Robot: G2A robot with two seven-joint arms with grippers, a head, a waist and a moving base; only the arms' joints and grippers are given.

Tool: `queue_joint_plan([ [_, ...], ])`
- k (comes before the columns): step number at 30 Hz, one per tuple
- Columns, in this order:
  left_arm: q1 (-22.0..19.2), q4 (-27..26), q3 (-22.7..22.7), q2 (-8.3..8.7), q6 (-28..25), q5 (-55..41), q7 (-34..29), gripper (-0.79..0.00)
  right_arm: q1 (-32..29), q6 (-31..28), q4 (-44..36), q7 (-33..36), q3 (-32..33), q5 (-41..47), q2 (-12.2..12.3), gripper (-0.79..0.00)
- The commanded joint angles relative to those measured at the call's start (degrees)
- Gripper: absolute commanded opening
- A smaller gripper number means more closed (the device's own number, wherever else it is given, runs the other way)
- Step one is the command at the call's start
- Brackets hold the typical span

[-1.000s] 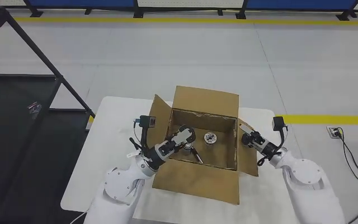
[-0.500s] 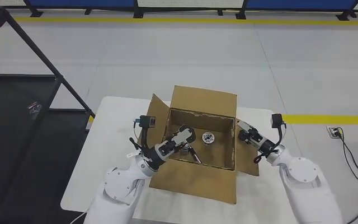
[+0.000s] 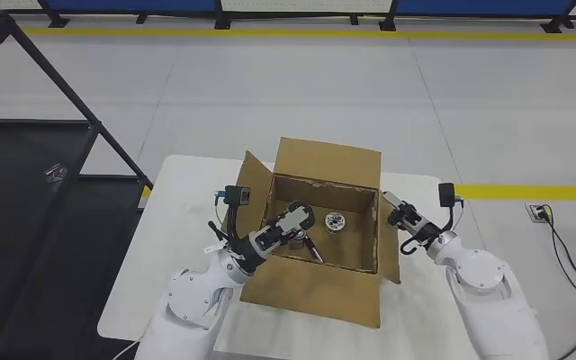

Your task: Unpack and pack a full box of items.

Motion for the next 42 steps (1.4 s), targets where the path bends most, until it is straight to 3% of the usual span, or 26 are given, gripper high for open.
queue_joint_plan([
  [1, 0.00, 0.00, 0.00, 0.00, 0.00, 0.00, 0.00, 0.000, 0.40, -0.45, 0.28, 0.13, -0.61, 0.48, -0.09, 0.000],
  [17, 0.00, 0.00, 0.00, 0.00, 0.00, 0.00, 0.00, 0.000, 4.90, -2.42, 3.56, -0.69, -5.16, 1.01, -0.83, 0.000],
  [25, 0.37, -0.50, -0.32, 0.04, 0.08, 0.04, 0.96, 0.000, 4.10, -10.02, -1.00, -2.67, -3.49, 5.43, -0.82, 0.000],
  [35, 7.48, -7.95, -10.26, 1.50, -0.56, 1.31, 7.33, 0.000, 7.83, -14.95, -7.67, 3.62, -11.70, -8.64, -1.01, 0.000],
  [42, 11.60, -9.80, -14.87, 2.06, -0.02, -0.73, 9.83, 0.000, 8.49, -16.95, -7.62, 6.01, -13.08, -7.49, -1.13, 0.000],
])
